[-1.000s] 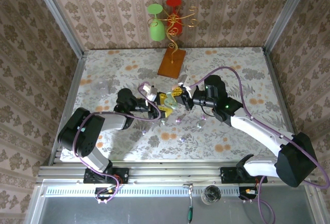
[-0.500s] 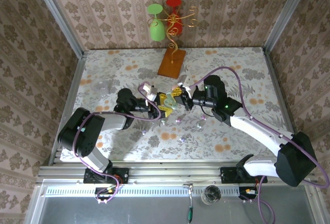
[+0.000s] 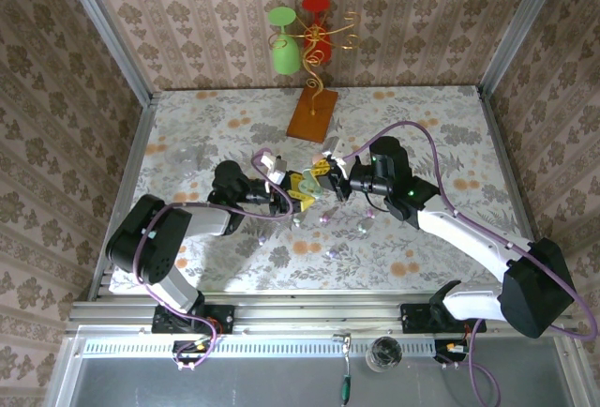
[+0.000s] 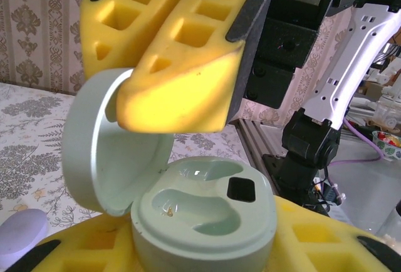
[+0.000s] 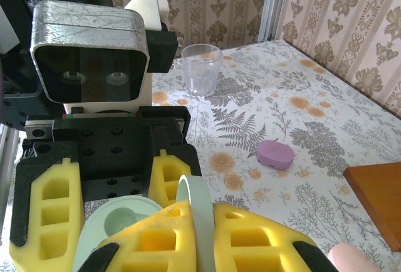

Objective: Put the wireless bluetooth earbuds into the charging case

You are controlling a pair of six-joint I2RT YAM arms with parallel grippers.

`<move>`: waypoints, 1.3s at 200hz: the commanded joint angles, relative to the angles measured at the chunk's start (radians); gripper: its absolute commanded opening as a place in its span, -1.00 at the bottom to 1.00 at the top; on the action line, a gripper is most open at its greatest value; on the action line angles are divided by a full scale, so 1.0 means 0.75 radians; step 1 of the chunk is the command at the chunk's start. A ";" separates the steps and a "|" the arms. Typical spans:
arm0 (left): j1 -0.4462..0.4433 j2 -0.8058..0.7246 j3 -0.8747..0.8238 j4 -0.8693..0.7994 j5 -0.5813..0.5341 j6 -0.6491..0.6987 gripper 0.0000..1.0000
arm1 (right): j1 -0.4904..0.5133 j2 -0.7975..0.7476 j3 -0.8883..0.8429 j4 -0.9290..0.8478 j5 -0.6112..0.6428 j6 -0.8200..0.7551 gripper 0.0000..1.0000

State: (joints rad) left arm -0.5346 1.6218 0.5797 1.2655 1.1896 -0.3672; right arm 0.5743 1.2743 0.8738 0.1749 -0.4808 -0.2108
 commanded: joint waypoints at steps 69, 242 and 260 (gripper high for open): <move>0.033 -0.004 0.010 0.024 0.007 0.054 -0.19 | 0.014 -0.060 0.005 0.036 0.022 0.117 0.14; 0.159 -0.090 -0.097 0.027 -0.257 0.219 -0.16 | -0.223 -0.334 -0.200 -0.306 0.637 0.892 0.54; 0.169 -0.105 -0.113 0.027 -0.286 0.238 -0.16 | -0.224 -0.266 -0.202 -0.390 0.606 0.927 0.48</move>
State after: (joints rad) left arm -0.4183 1.5852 0.5159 1.2648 1.0195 -0.2314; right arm 0.4065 1.0222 0.7364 0.0509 -0.0654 0.3893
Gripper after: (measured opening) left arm 0.423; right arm 0.756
